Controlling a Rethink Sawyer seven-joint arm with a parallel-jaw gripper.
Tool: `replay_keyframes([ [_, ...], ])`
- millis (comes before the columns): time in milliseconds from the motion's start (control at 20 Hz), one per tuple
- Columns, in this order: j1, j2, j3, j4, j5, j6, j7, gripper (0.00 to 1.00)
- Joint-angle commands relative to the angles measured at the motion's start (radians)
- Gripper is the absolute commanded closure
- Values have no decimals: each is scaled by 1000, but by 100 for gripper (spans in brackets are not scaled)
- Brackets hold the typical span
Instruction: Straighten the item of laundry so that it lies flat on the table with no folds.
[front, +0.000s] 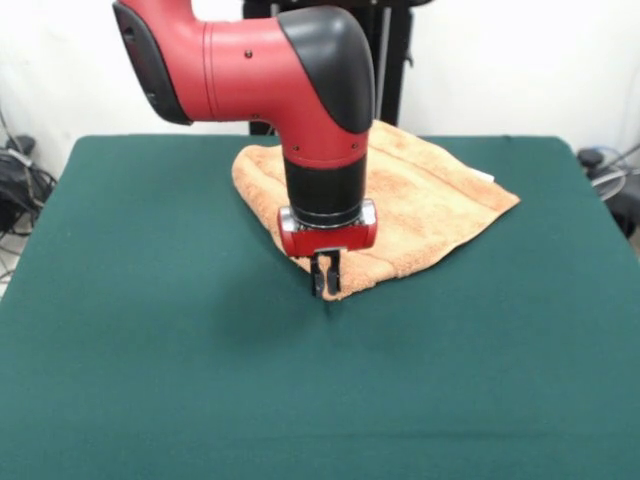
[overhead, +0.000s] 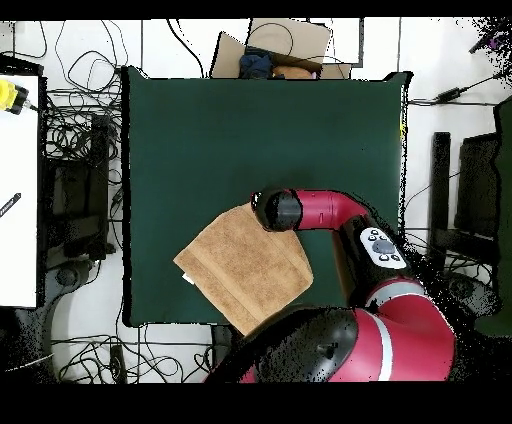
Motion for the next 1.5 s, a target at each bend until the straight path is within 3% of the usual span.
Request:
replay_keyframes([
  [50, 10, 146, -25, 38, -44, 44, 38, 100],
  [650, 56, 131, -35, -24, -16, 193, 22, 100],
  [1100, 56, 113, -4, -169, 21, 468, -58, 100],
  [1500, 28, 103, 23, -182, 1, 494, -60, 100],
])
